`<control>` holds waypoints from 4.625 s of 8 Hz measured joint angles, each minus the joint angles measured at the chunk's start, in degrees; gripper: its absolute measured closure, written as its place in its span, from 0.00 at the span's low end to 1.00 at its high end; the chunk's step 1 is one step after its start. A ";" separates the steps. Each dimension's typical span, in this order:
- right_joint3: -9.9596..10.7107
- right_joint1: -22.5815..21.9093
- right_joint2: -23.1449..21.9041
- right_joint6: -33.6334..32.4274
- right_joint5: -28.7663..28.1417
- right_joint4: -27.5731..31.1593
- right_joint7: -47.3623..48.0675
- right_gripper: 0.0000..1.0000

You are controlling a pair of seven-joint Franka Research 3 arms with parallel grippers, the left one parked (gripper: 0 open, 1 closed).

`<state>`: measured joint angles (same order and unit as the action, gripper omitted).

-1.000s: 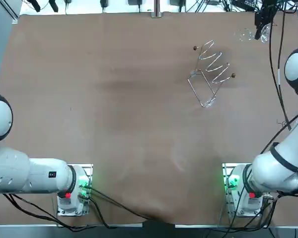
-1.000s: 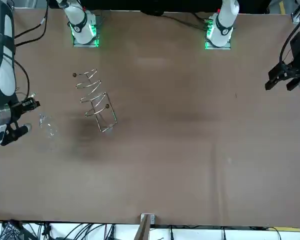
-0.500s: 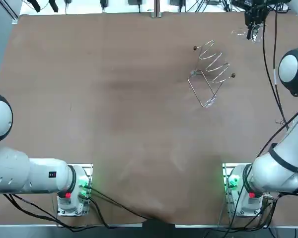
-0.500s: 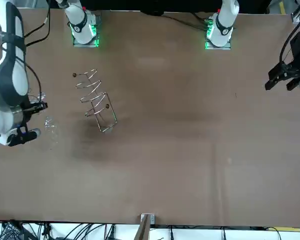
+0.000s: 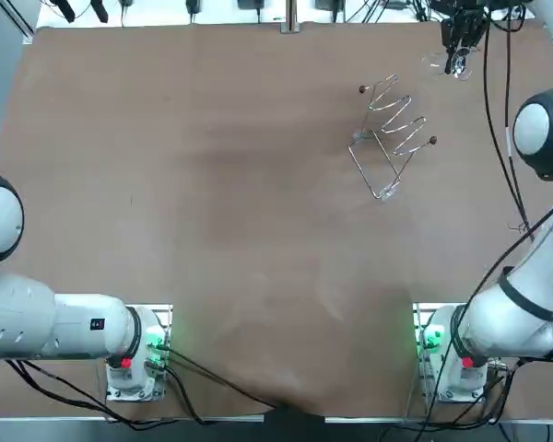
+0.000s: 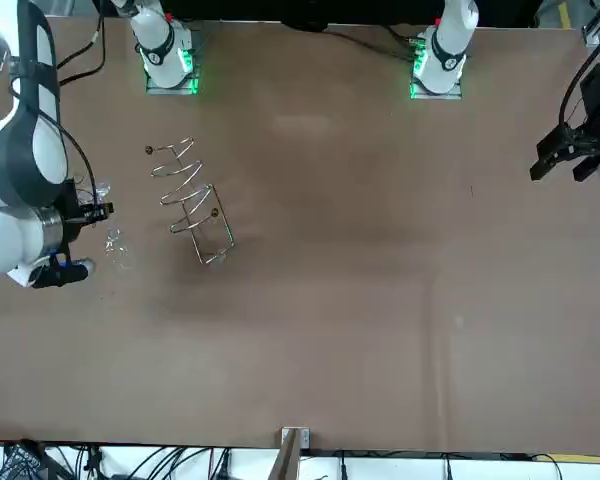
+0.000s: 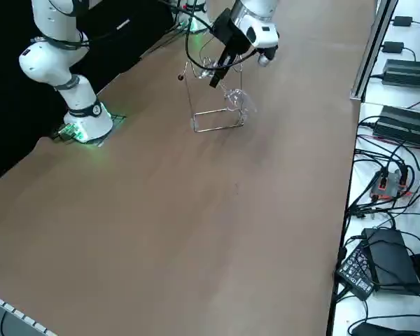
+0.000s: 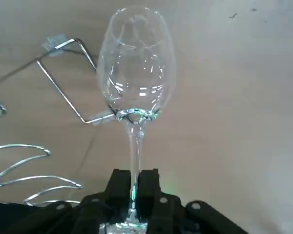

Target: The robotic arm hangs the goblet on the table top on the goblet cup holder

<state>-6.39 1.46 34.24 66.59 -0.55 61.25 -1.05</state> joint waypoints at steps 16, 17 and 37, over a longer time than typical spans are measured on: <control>-0.50 -6.33 3.18 2.20 -7.48 -0.97 22.21 0.89; -0.51 -6.53 3.20 2.28 -7.81 -0.97 22.90 0.89; -0.07 -6.98 4.58 7.60 -12.61 -1.15 25.04 0.89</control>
<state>-6.46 -5.53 38.82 74.19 -13.16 60.10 23.99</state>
